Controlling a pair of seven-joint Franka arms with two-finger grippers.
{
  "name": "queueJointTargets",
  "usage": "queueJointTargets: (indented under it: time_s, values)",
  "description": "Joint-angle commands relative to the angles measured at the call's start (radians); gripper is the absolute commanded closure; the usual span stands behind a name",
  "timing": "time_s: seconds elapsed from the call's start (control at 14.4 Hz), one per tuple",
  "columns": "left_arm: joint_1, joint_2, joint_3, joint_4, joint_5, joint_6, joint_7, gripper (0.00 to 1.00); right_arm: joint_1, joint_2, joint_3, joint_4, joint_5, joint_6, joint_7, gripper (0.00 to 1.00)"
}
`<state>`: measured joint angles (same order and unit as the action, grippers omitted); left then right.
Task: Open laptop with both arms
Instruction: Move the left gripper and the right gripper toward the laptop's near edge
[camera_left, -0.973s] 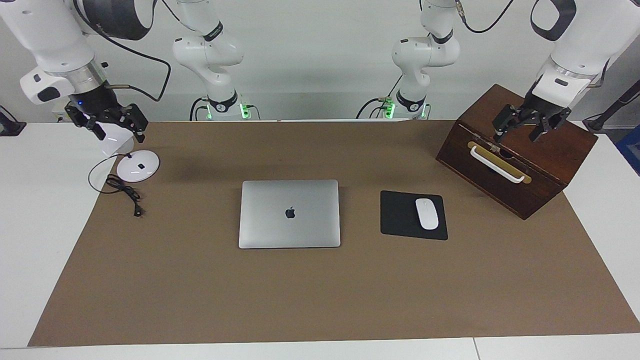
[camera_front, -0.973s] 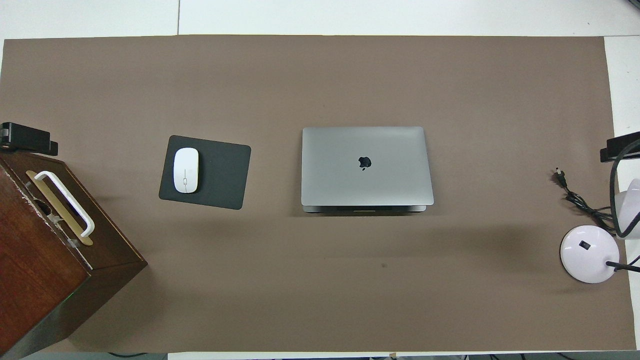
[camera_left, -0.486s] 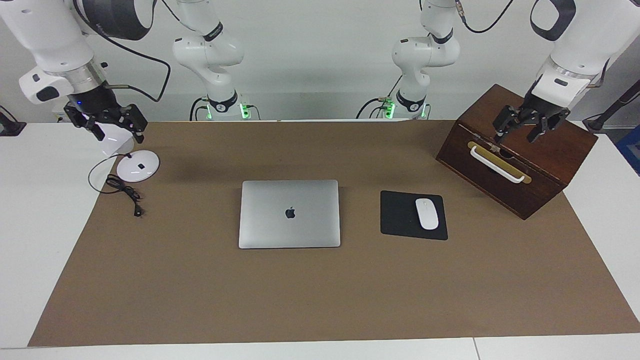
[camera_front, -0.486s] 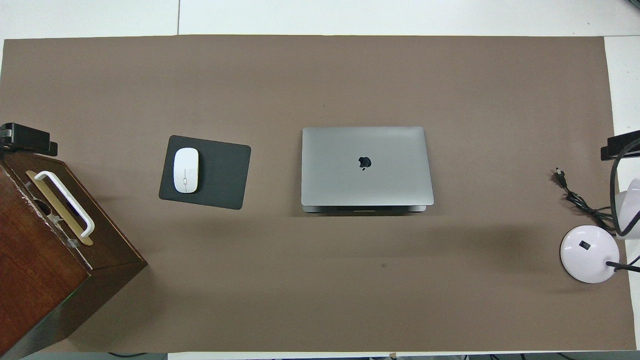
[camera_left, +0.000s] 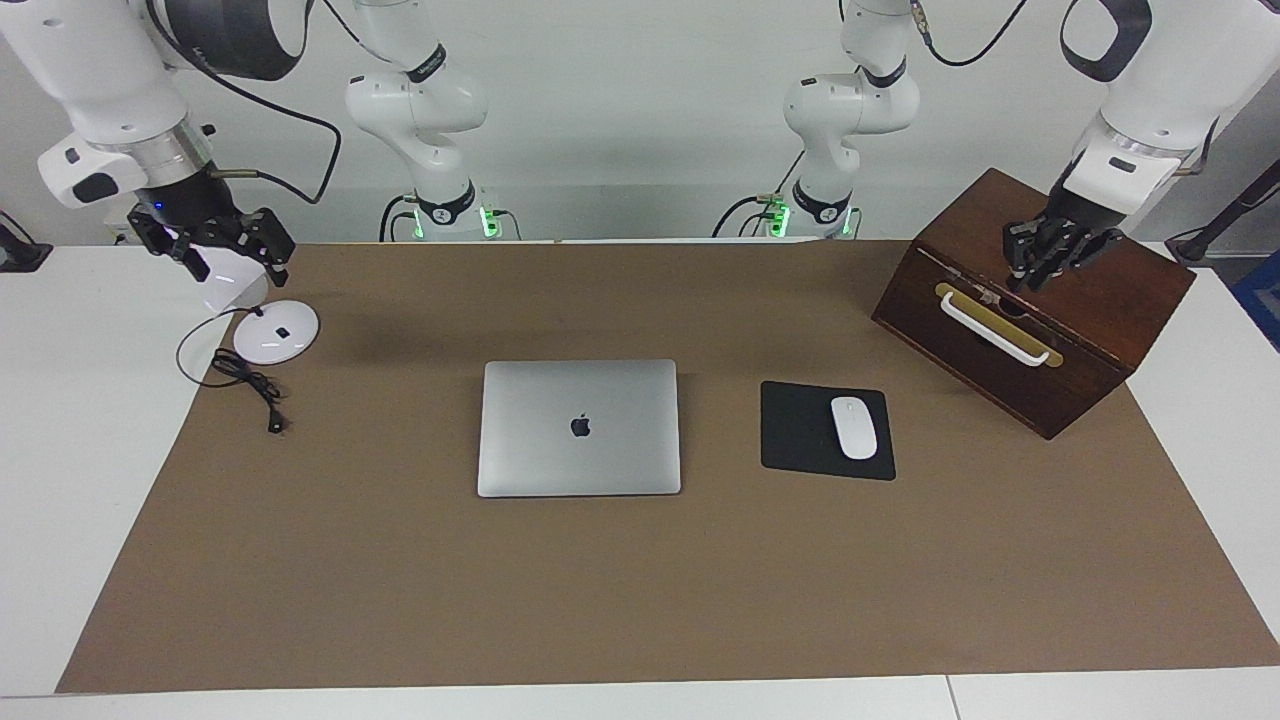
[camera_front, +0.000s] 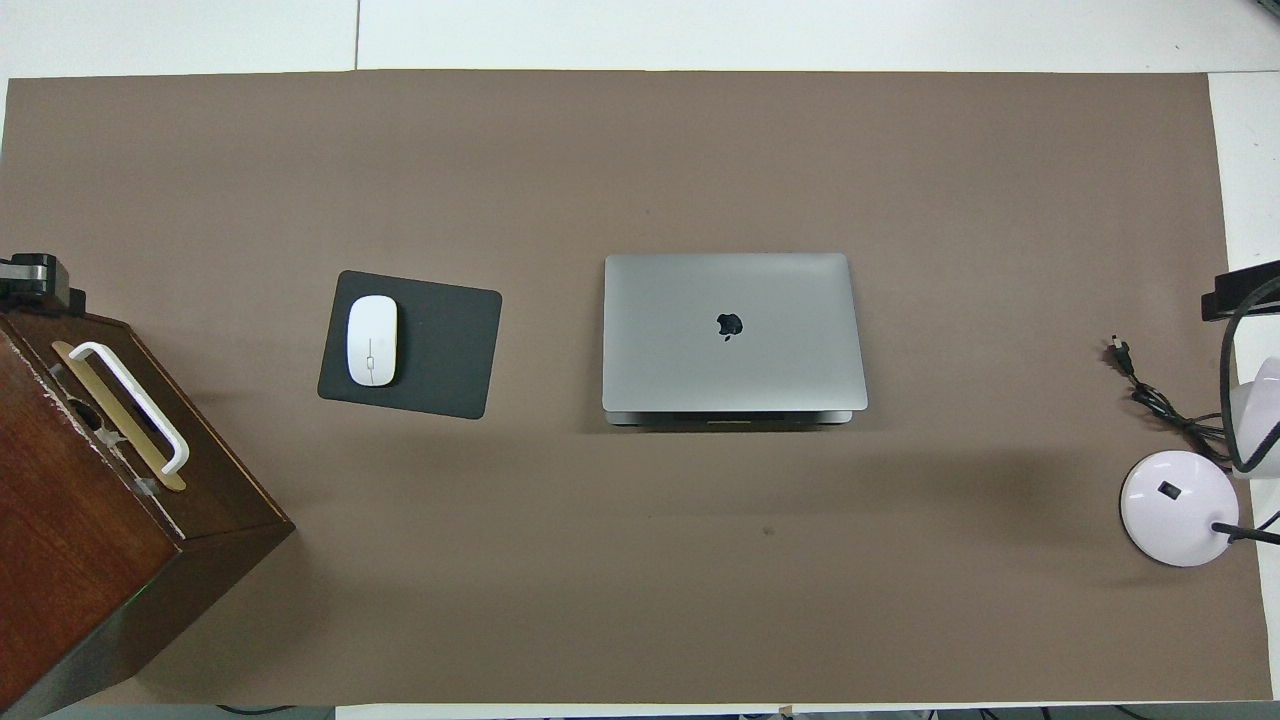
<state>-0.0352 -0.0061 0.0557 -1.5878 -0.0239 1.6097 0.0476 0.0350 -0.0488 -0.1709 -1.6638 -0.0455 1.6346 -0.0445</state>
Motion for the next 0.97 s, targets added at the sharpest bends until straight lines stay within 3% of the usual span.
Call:
queueJointTargets:
  time_s: [0.0,0.35,0.69,0.9]
  values:
    - [0.001,-0.014,-0.002,-0.014,0.007,0.013,-0.012,1.0,-0.004,-0.019,0.001,-0.03,0.005,0.059,-0.029,0.0]
    - [-0.005,-0.026,-0.003,-0.05,-0.014,0.054,-0.009,1.0,0.046,-0.017,0.016,-0.069,0.165,0.175,0.076,0.0]
    - [-0.054,-0.121,-0.014,-0.282,-0.033,0.257,-0.003,1.0,0.115,-0.052,0.018,-0.269,0.381,0.483,0.133,0.0]
    - [-0.071,-0.189,-0.016,-0.438,-0.033,0.39,-0.003,1.0,0.244,-0.049,0.018,-0.309,0.397,0.648,0.357,0.0]
